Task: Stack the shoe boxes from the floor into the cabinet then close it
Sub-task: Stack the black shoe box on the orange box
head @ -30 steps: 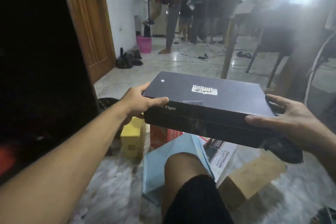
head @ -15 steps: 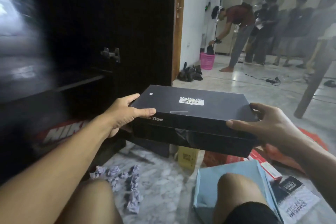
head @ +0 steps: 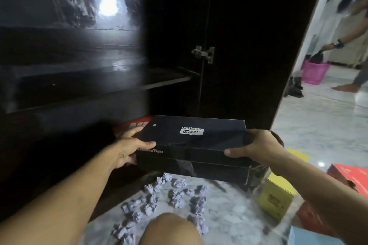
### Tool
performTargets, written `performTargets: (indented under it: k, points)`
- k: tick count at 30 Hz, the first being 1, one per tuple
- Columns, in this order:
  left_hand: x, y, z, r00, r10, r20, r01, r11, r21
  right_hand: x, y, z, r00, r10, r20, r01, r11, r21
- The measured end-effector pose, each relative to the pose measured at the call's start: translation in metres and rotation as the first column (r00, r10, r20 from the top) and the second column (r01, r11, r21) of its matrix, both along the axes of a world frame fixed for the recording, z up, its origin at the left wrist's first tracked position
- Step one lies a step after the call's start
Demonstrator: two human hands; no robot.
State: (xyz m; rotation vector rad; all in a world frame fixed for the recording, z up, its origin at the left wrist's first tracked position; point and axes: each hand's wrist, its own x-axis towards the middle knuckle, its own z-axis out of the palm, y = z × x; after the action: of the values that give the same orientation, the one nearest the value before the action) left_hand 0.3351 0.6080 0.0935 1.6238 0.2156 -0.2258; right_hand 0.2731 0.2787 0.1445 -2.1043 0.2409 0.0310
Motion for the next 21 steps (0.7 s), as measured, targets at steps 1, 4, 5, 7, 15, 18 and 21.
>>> performTargets:
  k: [1,4,5,7,15,18,21]
  points:
    - [0.007,0.011,-0.009,0.999,0.03,-0.012,-0.03,0.999,0.014,0.016,0.008,-0.006,0.999,0.028,-0.024,-0.028,1.0,0.015]
    - [0.022,0.037,-0.027,0.992,0.119,-0.027,-0.118,0.992,0.044,0.061,0.031,-0.027,0.992,0.109,-0.057,-0.107,0.994,0.034]
    - [0.028,0.045,-0.032,0.988,0.151,-0.022,-0.15,0.987,0.052,0.077,0.038,-0.034,0.99,0.13,-0.061,-0.128,0.991,0.034]
    - [0.041,0.057,-0.039,0.978,0.209,-0.01,-0.208,0.975,0.075,0.11,0.054,-0.045,0.983,0.171,-0.062,-0.169,0.985,0.034]
    - [0.103,0.088,-0.066,0.916,0.4,0.029,-0.4,0.905,0.144,0.234,0.106,-0.084,0.959,0.275,-0.069,-0.274,0.962,0.012]
    - [0.126,0.096,-0.08,0.898,0.437,0.049,-0.439,0.882,0.173,0.274,0.121,-0.099,0.959,0.28,-0.049,-0.281,0.96,0.0]
    - [0.146,0.098,-0.093,0.88,0.47,0.072,-0.474,0.857,0.201,0.308,0.131,-0.114,0.954,0.3,-0.019,-0.3,0.952,-0.055]
